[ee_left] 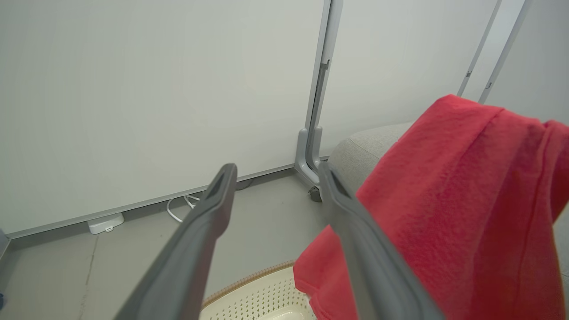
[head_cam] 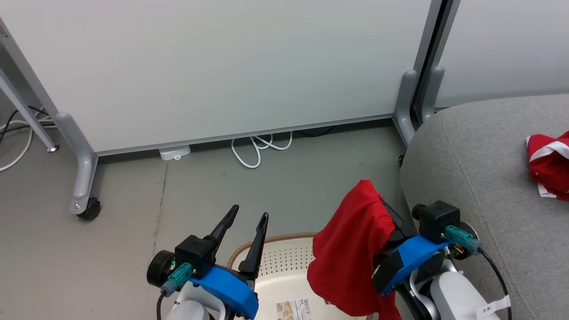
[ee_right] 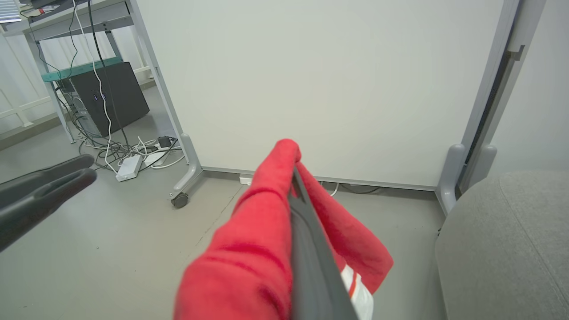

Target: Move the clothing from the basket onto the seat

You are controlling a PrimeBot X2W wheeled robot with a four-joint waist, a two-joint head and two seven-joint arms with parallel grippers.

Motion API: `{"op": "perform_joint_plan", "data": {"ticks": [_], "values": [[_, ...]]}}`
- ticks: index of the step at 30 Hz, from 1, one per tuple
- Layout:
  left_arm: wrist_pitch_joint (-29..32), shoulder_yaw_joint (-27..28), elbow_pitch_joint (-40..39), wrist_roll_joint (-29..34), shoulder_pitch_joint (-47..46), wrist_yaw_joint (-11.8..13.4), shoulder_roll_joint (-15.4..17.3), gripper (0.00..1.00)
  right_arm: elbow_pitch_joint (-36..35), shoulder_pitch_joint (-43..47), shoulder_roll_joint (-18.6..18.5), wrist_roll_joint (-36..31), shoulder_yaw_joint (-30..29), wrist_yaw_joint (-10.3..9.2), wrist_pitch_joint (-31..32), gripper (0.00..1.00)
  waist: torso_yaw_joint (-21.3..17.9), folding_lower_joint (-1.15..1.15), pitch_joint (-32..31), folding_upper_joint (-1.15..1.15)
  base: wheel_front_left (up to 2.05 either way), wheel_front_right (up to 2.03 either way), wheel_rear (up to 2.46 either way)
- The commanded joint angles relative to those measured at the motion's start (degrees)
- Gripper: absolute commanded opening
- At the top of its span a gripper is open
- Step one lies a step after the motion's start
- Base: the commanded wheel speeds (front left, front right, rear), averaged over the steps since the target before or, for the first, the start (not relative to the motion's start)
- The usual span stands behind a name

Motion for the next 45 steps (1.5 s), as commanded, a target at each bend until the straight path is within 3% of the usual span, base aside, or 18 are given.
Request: {"op": "perform_joint_plan", "data": {"ticks": [1, 13, 20, 45], "values": [[-0.1, 0.5, -0.3, 0.4, 0.7, -0.3, -0.2, 1.0, -0.4, 0.6, -0.1, 0.0, 0.0, 0.03, 0.0, 0.0, 0.0, 0.0, 0.0, 0.0, 0.0, 0.0, 0.0], [-0.1, 1.7, -0.7, 2.0, 1.5, -0.4, -1.2, 1.0, -0.4, 0.8, -0.1, 0.2, 0.1, 0.03, 0.2, 0.0, -0.7, 0.0, -0.2, 0.0, 0.0, 0.0, 0.0], [-0.1, 1.5, -0.6, 2.2, 0.8, -0.4, -1.2, 1.0, -0.4, 0.5, -0.1, 0.3, 0.1, 0.02, 0.3, 0.0, -3.2, 0.0, 0.2, 0.0, 0.0, 0.0, 0.0], [-0.1, 1.8, 2.8, 2.5, -1.3, -0.4, 0.3, 1.0, -0.2, -1.1, -0.1, 1.9, 0.1, 0.03, -1.6, 0.0, -21.0, 0.0, 4.4, 0.0, 0.0, 0.0, 0.0]]}}
